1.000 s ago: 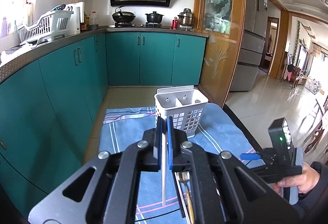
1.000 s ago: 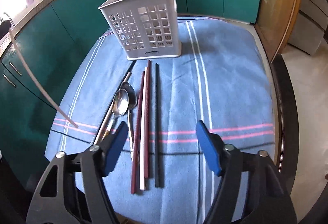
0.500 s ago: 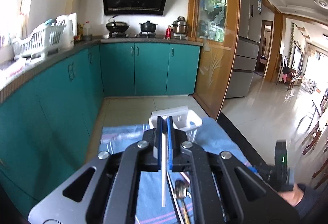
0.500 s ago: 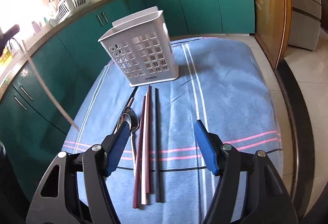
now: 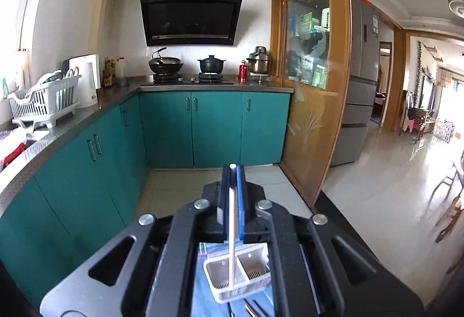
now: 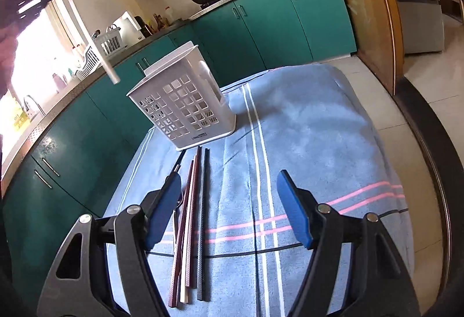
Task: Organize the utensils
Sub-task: 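Lower the white chopstick into the white holder and open the left gripper, then grasp a dark chopstick from the cloth with the right gripper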
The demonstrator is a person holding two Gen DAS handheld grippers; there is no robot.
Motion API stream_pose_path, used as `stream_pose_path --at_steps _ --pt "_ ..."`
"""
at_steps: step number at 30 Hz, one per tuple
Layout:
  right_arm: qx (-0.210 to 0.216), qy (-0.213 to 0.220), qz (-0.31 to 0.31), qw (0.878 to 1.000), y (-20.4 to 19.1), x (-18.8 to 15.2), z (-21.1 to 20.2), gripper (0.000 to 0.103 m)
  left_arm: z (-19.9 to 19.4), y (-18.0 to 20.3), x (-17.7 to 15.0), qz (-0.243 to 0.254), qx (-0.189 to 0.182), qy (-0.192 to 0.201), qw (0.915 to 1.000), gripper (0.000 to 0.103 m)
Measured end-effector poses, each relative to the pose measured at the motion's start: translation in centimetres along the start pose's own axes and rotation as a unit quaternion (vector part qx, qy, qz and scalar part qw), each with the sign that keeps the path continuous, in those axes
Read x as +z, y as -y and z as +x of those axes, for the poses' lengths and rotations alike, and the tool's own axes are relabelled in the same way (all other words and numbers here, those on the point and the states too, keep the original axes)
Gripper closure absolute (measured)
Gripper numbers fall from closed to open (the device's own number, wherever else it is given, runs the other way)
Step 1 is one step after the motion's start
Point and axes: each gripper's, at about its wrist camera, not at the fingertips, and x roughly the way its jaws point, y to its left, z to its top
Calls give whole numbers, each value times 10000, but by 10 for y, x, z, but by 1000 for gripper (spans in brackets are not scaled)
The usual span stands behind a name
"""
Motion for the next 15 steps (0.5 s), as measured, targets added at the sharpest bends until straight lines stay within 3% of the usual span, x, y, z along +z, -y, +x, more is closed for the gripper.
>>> stream_pose_path --at_steps 4,9,11,13,15 --pt "22 -28 104 9999 7 1 -2 35 38 1 -13 -77 138 -271 9995 99" --pt "40 -35 124 9999 9 1 -5 35 75 3 -58 -74 171 -676 9975 95" --pt "52 -50 119 9999 9 1 -4 35 81 1 -76 -125 175 -758 9969 62" --pt "12 -58 75 10000 8 1 -3 35 76 1 -90 -154 140 -740 9970 46" --pt "25 -73 43 10000 6 0 -2 35 59 1 -100 -143 129 -612 9979 35"
